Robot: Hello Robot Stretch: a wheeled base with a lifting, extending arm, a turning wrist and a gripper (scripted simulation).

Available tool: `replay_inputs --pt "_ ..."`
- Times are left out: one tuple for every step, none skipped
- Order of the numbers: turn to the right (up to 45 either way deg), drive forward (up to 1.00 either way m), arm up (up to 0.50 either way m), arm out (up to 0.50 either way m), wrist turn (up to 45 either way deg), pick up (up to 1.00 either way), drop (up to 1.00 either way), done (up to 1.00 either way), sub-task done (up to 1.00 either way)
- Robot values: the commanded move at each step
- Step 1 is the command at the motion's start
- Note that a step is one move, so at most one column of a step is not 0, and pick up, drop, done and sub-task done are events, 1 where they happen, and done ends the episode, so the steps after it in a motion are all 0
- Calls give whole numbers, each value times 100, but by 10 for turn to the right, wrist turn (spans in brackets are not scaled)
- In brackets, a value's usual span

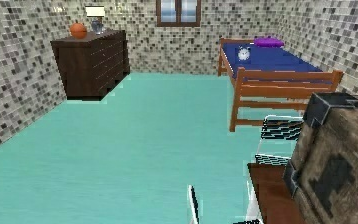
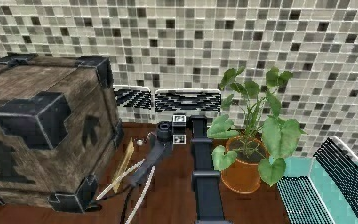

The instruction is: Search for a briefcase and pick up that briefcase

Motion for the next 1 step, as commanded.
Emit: replay_inputs --pt "0 0 0 0 450 0 0 0 0"
